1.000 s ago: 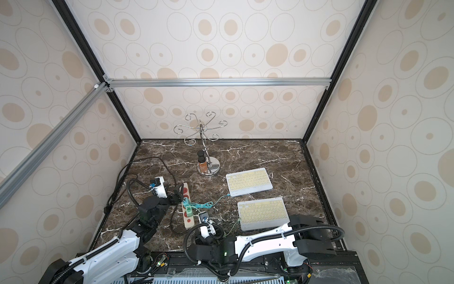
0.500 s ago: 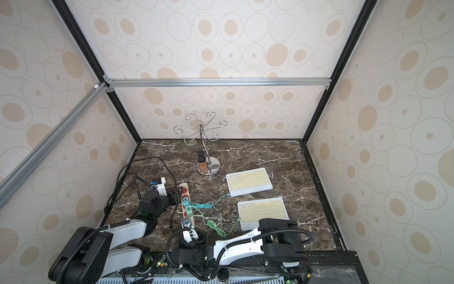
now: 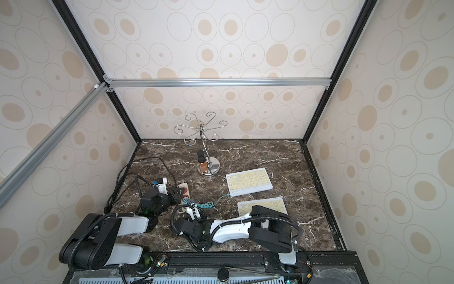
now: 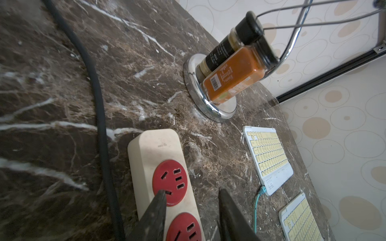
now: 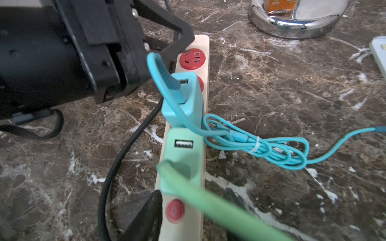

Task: Unplug the wireless keyboard
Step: Remove the plug from the socket.

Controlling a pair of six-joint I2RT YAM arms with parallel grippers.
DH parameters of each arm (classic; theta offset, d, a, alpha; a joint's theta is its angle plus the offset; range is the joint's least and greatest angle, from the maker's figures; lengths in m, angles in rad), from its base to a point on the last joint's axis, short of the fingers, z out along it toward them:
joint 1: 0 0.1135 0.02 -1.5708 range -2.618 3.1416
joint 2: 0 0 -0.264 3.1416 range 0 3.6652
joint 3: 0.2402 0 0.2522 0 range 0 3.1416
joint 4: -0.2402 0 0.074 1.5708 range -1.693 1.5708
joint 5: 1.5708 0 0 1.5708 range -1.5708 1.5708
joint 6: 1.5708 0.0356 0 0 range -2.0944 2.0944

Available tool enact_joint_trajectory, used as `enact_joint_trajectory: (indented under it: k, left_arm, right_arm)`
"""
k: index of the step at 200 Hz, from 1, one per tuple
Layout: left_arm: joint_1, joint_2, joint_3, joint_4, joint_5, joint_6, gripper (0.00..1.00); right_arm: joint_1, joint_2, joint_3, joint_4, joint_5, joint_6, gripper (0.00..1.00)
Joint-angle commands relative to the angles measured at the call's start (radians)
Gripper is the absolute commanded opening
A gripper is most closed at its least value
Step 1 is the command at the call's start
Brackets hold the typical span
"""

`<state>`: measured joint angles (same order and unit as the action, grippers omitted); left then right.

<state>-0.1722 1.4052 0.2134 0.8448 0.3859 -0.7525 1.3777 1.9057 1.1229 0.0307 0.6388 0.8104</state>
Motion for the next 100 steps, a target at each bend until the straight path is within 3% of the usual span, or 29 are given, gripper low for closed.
enact_joint_trajectory:
  k: [1, 100]
  left_arm:
    - [0.014, 0.054, 0.051, 0.057, 0.066, -0.028, 0.36]
    - [0.023, 0.141, 0.067, 0.042, 0.062, -0.038, 0.29]
  right_arm:
    - [-0.010, 0.026, 0.036, 0.031, -0.024, -0.051, 0.49]
    - [-0.026, 0.074, 0.087, 0.045, 0.007, -0.100, 0.43]
